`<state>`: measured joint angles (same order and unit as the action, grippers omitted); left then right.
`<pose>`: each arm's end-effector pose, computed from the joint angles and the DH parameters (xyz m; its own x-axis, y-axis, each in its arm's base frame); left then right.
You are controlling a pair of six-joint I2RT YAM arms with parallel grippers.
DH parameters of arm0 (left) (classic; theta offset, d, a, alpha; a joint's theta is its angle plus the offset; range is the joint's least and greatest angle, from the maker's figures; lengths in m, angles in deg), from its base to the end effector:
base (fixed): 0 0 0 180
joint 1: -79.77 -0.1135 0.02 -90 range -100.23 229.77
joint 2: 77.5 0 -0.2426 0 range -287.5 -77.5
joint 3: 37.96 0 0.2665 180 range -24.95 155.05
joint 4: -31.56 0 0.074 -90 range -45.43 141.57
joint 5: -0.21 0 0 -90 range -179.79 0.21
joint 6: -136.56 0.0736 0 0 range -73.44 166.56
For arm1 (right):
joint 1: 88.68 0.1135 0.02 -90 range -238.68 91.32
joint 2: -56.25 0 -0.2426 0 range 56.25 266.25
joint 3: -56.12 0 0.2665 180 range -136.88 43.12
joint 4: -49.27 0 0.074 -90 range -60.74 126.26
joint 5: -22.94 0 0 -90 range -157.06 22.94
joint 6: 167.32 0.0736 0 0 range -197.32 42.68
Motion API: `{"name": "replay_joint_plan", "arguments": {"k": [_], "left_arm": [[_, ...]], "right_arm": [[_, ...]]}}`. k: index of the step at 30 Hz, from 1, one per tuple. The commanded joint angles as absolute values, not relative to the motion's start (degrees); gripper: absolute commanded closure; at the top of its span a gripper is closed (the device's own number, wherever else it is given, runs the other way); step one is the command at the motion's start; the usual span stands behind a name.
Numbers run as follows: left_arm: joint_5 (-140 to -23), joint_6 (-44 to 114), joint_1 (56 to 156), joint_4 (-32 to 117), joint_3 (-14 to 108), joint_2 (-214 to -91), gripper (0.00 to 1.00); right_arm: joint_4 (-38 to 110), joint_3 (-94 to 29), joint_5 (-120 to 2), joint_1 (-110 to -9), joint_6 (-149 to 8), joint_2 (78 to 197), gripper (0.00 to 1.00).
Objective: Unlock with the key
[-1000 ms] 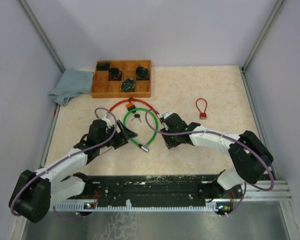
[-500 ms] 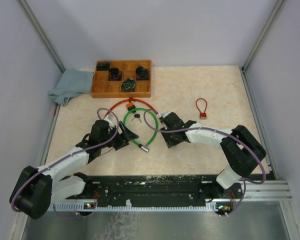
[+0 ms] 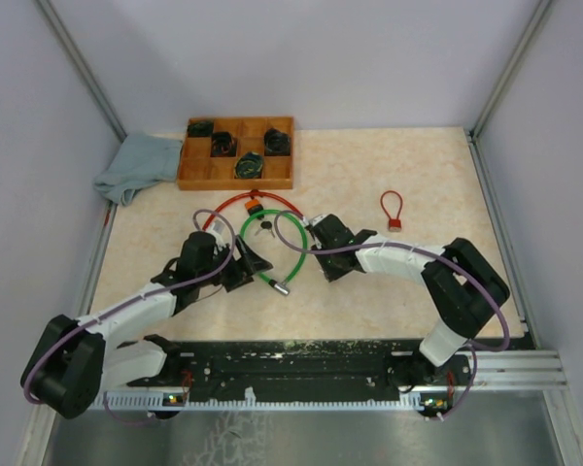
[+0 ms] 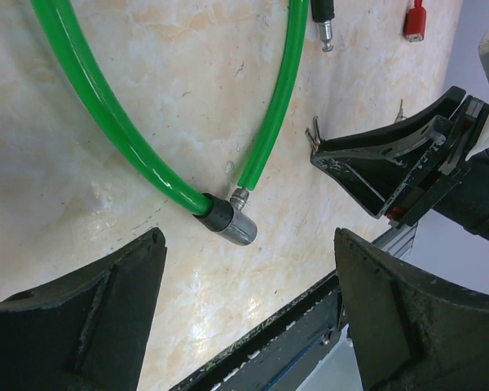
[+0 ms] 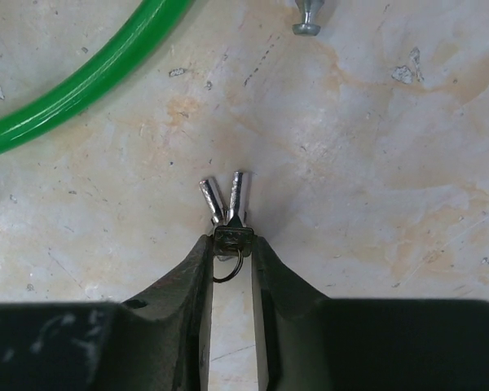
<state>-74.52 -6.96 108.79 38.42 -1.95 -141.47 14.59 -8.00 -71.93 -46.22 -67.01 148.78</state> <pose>0.2249 -0.1469 0.1237 -0.8252 -0.4293 -0.3672 -0.0108 0.6619 -0.7495 0.2490 0.2194 0.0977 -0.7626 -0.4561 -0.4588 -0.5161 0.8565 0.0065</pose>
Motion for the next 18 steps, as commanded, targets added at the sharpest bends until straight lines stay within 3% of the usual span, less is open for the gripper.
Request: {"name": "replay_joint_plan", "arguments": {"k": [1,12,18], "left_arm": [[-73.8,-6.2,109.4,36.4,0.1,-141.8,0.12],[-70.2,-7.0,110.2,32.9,1.7,-144.6,0.12],[-67.5,-8.8,110.6,28.3,2.8,-147.4,0.13]], "right_arm": [[14.2,-8.7,-70.7,-46.4,-67.9,147.8,0.83],[20.3,-5.9,-72.8,-42.6,-69.8,138.4,0.96],[26.0,-3.6,-73.2,-39.2,-70.8,135.9,0.98]]}}
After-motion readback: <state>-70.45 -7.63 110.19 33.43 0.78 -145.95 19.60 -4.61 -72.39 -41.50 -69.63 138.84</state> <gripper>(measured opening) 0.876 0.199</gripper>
